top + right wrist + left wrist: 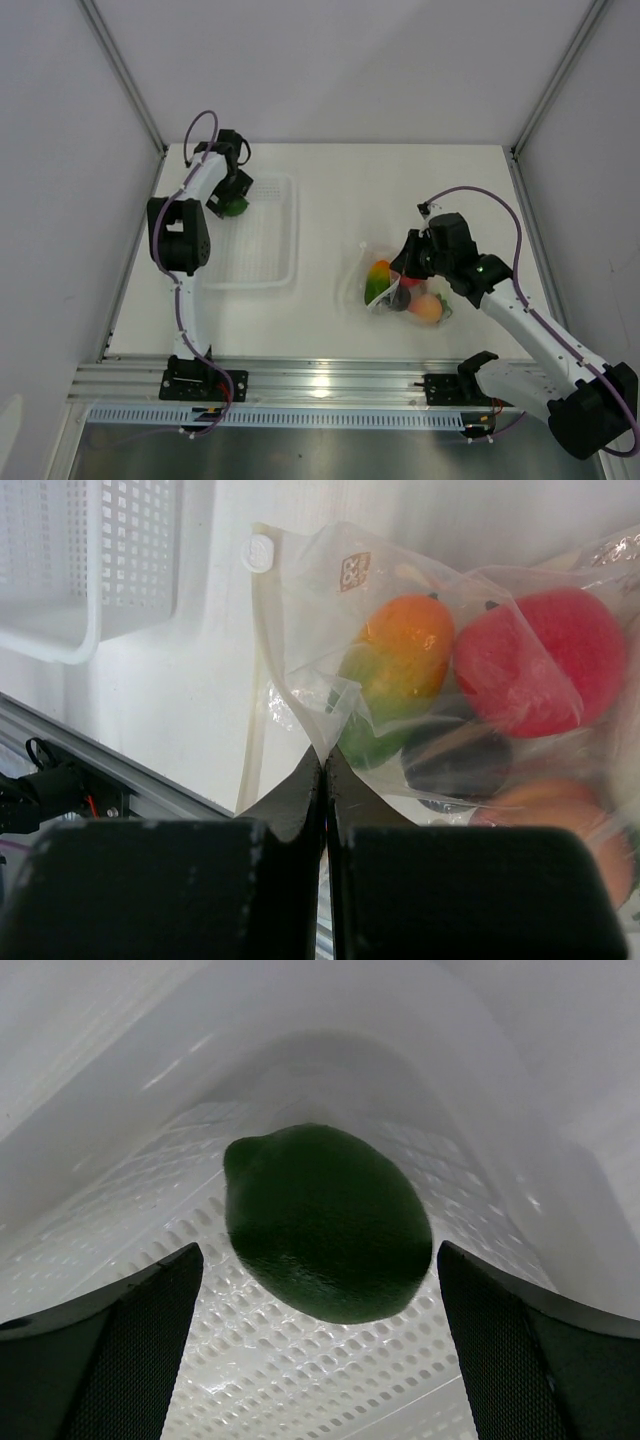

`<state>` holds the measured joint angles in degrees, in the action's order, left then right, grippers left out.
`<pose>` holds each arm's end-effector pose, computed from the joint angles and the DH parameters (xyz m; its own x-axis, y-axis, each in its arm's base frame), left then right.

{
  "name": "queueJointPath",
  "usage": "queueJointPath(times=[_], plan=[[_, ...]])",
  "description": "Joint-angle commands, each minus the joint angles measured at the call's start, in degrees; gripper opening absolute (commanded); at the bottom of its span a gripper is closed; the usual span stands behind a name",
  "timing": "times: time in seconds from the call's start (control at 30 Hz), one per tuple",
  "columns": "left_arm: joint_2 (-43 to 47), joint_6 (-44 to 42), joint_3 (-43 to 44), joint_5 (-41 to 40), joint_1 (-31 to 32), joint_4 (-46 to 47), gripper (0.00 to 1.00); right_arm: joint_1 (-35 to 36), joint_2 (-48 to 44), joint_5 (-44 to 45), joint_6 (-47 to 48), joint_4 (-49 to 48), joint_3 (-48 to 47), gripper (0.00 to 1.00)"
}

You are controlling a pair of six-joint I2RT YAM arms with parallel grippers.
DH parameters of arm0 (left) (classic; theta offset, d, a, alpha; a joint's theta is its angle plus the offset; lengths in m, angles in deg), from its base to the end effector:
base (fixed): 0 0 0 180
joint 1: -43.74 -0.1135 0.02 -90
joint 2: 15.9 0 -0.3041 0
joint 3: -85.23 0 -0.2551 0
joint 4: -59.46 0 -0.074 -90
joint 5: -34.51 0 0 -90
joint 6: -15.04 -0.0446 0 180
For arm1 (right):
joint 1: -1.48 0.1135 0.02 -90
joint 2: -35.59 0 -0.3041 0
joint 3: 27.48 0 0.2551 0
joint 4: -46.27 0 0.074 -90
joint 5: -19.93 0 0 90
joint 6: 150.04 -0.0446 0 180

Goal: Place the food in the zip-top bag and seal the zipper
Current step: Pick up the fake fruit from the bin.

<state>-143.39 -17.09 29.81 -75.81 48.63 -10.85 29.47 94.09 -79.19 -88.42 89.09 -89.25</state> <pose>0.4928 -0.0266 0.2309 -0.4904 -0.7551 -0.4351 -0.8184 0.5706 -0.0677 0.1793 0.1033 0.3122 -0.7662 0.1242 -0.6304 -0.2354 0.8587 0.4553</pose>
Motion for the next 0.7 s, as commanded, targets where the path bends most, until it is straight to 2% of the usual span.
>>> queueJointPath(times=[0.0, 0.3, 0.53, 0.67], plan=[[-1.8, 3.04, 4.24, 1.15, -1.37, -5.51, 0.99, -0.39, 0.12, -0.37, 0.96, -2.05, 0.44, 0.0], [-1.37, 3.92, 2.76, 2.04, -1.72, -6.57, 0.99, -0.39, 0.56, -0.72, 0.7, -2.84, 0.79, 0.0], [2.49, 5.15, -3.65, 1.07, -1.81, -3.24, 0.83, -0.39, 0.48, -0.54, 0.7, -2.14, 0.17, 0.0], [6.71, 4.63, -9.89, 1.68, -1.81, 3.69, 0.79, -0.3, -0.23, -0.45, 0.34, -2.14, 0.53, 0.0]])
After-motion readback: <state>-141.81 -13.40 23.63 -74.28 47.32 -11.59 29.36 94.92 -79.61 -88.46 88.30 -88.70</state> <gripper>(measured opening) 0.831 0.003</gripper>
